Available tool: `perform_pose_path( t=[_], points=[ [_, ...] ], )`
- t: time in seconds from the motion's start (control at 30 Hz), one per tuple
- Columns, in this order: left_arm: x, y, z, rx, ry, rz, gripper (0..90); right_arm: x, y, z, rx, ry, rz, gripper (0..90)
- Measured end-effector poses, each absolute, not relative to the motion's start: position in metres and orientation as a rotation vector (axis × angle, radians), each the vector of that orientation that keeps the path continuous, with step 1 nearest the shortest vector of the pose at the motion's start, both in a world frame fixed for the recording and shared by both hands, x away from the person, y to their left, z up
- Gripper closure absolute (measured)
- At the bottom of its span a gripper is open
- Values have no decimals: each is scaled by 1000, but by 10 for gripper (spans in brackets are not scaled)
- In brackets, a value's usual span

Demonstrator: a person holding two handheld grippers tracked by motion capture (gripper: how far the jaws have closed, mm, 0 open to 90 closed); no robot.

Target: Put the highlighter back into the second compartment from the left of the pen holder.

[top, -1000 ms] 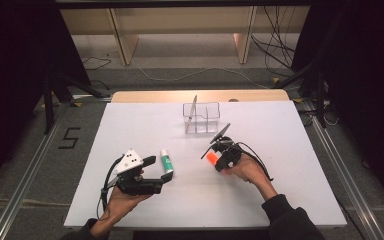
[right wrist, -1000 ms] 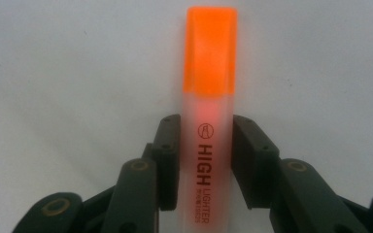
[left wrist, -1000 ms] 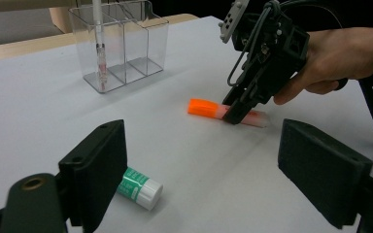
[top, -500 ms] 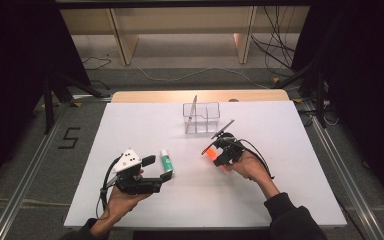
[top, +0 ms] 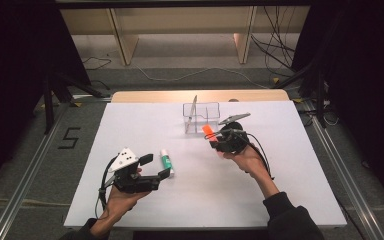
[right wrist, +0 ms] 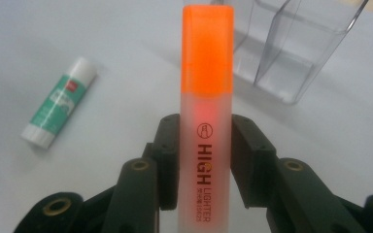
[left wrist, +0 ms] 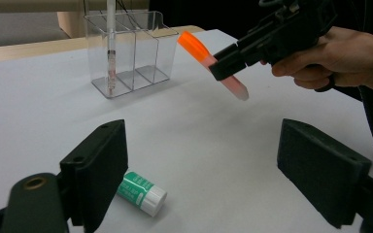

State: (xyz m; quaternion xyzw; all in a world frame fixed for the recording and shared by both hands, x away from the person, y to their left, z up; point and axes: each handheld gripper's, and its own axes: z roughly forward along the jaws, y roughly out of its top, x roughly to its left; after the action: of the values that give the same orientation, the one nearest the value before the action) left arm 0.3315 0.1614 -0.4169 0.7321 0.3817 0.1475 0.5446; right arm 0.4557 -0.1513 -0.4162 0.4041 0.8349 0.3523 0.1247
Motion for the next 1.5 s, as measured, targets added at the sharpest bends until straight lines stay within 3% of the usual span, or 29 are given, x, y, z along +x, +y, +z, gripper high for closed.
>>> perform_pose_path(
  t=[0.43,1.5],
  points=[
    [330,162,-416,1725,887,357,172,470,-152,-400,1180,2252,1229,668],
    [324,161,-417,1771,852,407,171,519,-128,-385,1184,2010,1335,668]
  ],
)
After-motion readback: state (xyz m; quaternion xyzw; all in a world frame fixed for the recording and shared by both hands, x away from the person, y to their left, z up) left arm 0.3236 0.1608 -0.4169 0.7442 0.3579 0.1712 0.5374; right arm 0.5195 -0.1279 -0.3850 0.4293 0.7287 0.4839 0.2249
